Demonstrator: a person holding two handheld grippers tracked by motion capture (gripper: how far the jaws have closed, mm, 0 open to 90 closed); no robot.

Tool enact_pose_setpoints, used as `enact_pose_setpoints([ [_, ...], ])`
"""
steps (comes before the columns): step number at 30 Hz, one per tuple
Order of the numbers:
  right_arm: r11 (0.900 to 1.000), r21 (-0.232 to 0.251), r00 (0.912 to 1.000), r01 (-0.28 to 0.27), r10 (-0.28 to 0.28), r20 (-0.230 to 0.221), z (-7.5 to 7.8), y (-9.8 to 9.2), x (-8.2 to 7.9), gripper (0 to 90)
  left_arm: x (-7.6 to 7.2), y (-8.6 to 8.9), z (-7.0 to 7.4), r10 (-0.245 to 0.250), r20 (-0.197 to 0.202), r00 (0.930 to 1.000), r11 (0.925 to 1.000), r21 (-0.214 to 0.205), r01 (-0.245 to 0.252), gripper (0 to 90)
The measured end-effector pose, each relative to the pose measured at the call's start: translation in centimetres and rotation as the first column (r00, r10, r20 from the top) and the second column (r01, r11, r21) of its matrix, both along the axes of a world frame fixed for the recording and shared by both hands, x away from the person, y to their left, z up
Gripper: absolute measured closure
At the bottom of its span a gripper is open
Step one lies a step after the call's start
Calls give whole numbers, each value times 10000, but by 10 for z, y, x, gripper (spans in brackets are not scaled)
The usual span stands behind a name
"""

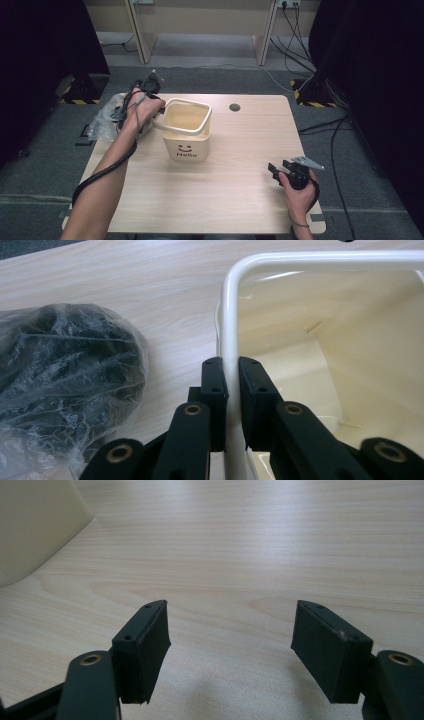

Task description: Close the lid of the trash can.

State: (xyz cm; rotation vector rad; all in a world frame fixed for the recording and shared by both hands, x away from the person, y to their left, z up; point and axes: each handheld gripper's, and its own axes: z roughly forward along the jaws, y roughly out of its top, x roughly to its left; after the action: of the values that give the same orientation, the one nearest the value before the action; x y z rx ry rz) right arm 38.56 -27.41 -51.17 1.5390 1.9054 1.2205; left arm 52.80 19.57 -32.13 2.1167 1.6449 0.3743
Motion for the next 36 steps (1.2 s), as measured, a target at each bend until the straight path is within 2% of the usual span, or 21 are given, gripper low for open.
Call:
enact_pose_setpoints([
  [14, 10000, -19, 10000, -20, 20, -12, 0, 0, 0, 311, 5, -6, -5, 97, -29, 9999, 9997, 232, -97, 817],
  [26, 10000, -11, 10000, -26, 26, -43, 0, 0, 0, 308, 10, -10, -4, 195, -55, 9998, 9997, 168, -194, 817],
  [36, 10000, -45, 10000, -44, 44, -52, 0, 1, 0, 309, 13, -13, -8, 331, -61, 9994, 9990, 299, -329, 817],
])
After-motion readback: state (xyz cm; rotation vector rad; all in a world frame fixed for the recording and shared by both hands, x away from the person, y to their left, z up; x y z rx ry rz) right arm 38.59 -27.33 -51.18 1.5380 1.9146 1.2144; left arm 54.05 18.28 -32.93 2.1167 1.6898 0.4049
